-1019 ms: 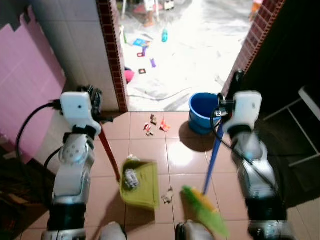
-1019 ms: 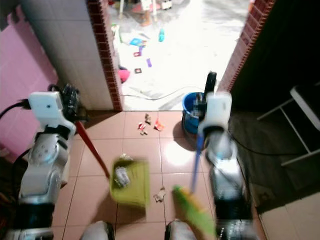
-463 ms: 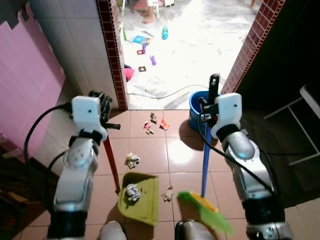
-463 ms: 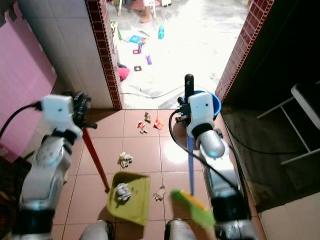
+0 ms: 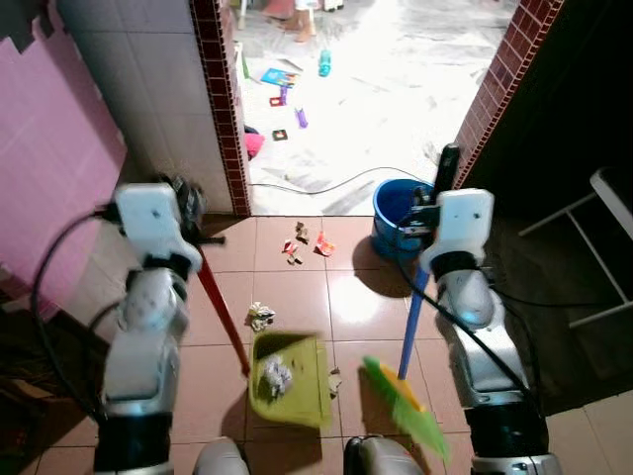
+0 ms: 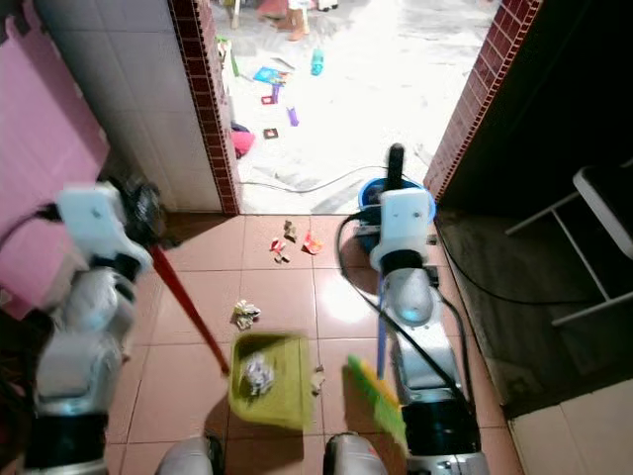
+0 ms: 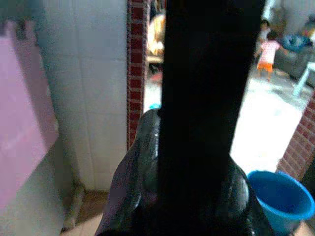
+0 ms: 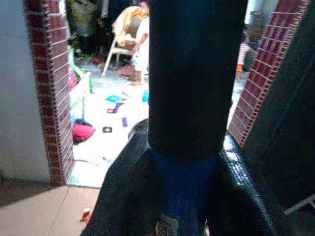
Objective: Sweep floor
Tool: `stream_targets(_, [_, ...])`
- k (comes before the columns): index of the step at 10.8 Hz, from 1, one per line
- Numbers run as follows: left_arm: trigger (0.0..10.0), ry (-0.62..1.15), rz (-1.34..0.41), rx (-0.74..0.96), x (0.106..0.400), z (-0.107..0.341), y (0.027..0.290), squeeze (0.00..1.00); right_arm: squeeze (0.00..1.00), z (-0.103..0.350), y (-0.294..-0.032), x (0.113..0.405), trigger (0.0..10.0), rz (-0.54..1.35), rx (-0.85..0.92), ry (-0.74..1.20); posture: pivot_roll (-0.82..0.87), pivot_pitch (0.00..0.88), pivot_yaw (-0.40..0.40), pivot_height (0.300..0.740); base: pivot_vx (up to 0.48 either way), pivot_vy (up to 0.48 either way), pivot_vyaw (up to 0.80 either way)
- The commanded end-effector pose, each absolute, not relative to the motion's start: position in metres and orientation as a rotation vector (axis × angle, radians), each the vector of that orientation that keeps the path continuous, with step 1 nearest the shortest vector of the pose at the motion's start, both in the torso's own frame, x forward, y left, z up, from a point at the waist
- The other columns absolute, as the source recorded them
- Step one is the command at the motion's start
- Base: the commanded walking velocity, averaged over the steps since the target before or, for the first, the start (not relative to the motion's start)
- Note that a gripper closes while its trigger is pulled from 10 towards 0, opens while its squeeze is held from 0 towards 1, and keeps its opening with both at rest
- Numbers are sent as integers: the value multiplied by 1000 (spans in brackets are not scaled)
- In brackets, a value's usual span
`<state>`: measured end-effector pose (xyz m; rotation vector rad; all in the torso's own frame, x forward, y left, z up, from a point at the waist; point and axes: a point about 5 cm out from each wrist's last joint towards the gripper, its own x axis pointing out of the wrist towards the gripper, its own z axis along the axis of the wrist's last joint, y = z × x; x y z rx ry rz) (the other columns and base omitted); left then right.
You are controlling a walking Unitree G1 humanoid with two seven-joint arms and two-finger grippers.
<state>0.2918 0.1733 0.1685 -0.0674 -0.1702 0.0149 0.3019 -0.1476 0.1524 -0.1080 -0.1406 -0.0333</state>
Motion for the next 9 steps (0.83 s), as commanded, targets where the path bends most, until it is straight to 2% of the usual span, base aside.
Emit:
stream_targets(1, [10000,-217,5,-91,295,179,173,0,0,164,-159,301,10000,-80,-73,-190,-82,0,43,740,0,0,-800])
stream_targets(3, [10000,-222,-2,-136,301,178,170,0,0,142,-178,301,10000,-174,-40,-133,-77,6,42,740,139,122,-800])
stream_targets(5, [10000,-234,-2,-170,302,182,169,0,0,148,-166,303,10000,-107,-63,-160,-90,22,35,740,302,304,-800])
stream_targets(7, [10000,-256,16,-186,303,189,171,0,0,145,-170,301,10000,-99,-75,-144,-95,38,26,740,300,375,0])
stream_targets(9, [10000,-271,24,-175,304,193,173,0,0,148,-185,302,10000,-153,-121,-153,-106,41,25,740,309,367,0])
